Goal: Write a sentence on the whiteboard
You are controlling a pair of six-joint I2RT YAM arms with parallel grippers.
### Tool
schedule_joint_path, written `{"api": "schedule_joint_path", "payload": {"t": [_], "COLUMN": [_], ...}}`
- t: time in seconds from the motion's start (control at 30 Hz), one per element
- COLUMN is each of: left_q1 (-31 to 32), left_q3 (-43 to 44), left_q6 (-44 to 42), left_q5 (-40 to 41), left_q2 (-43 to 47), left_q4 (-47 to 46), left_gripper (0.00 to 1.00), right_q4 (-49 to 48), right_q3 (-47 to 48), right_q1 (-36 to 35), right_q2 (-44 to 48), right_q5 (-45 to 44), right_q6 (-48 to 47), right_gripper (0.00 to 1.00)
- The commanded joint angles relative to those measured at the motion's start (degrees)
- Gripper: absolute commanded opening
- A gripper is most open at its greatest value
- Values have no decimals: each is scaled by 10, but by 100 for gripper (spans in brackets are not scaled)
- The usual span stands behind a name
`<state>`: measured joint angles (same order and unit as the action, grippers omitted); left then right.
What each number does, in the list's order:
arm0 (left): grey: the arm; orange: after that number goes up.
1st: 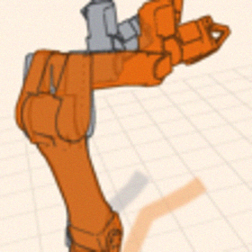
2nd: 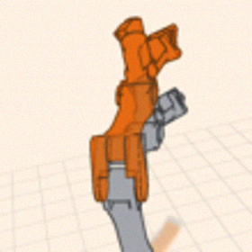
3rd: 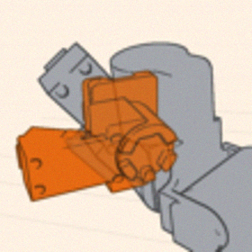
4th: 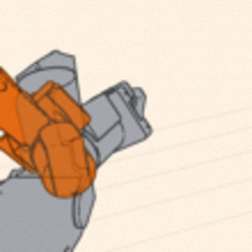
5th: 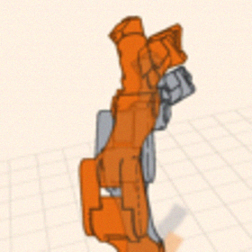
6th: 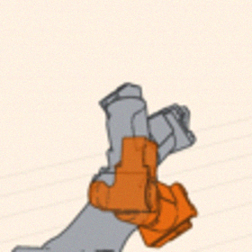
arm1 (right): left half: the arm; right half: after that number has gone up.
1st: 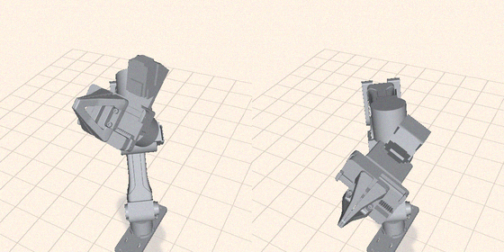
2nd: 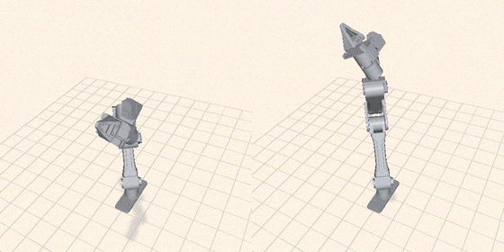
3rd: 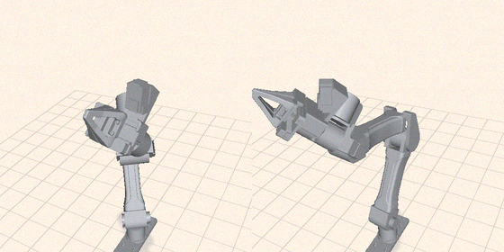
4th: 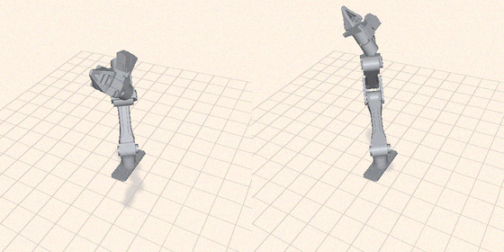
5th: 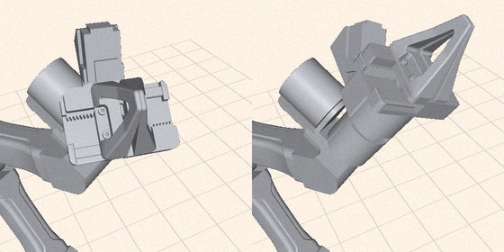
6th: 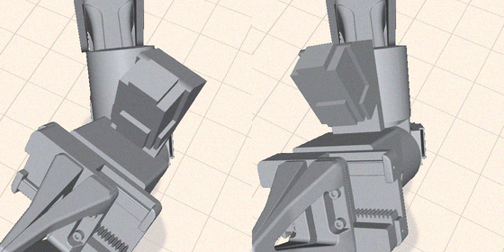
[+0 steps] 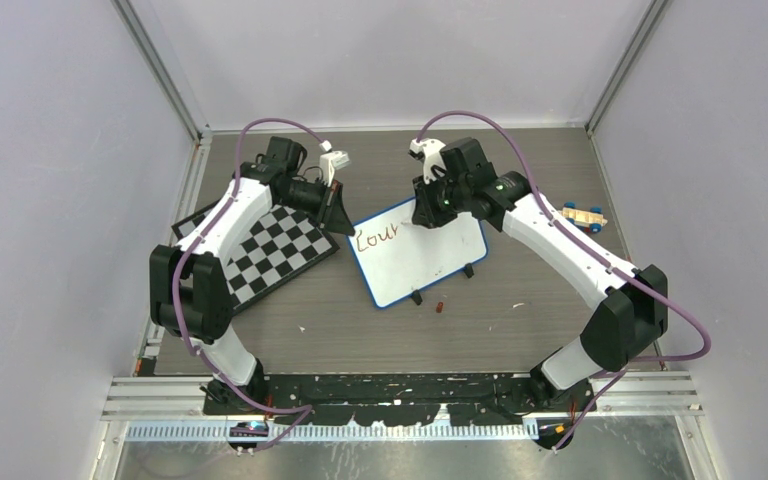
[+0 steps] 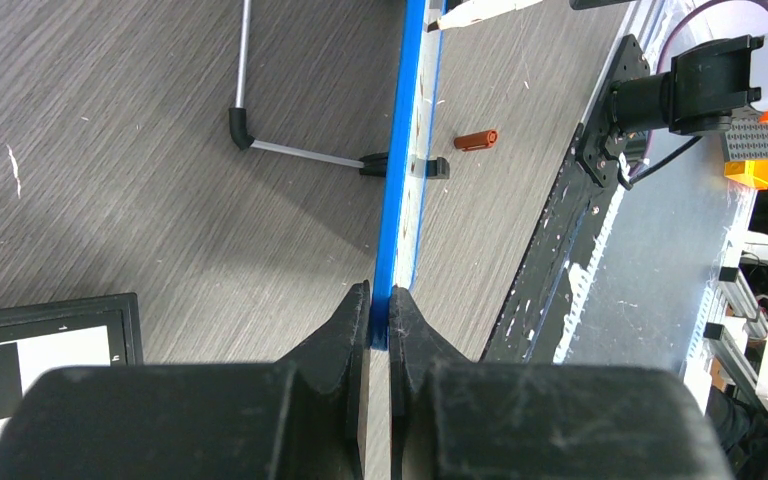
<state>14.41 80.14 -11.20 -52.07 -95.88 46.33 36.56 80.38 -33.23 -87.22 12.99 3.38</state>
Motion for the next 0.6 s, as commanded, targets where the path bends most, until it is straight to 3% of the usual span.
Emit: {"api": "schedule_joint_path", "payload": {"t": [0.0, 0.57], "left_q1": [6, 6], "left_q3": [10, 8], "left_q6": [-7, -8], "left_q5": [1, 1], "left_q2": [7, 7], "left_q4": [20, 18], "left_gripper": [0, 0], "right_q4": [-8, -33], "right_q3": [26, 22], "right_q1": [2, -6], "right_q2": [14, 2], "right_q5": [-27, -13], "right_q6": [3, 17], "right_gripper": [0, 0]}}
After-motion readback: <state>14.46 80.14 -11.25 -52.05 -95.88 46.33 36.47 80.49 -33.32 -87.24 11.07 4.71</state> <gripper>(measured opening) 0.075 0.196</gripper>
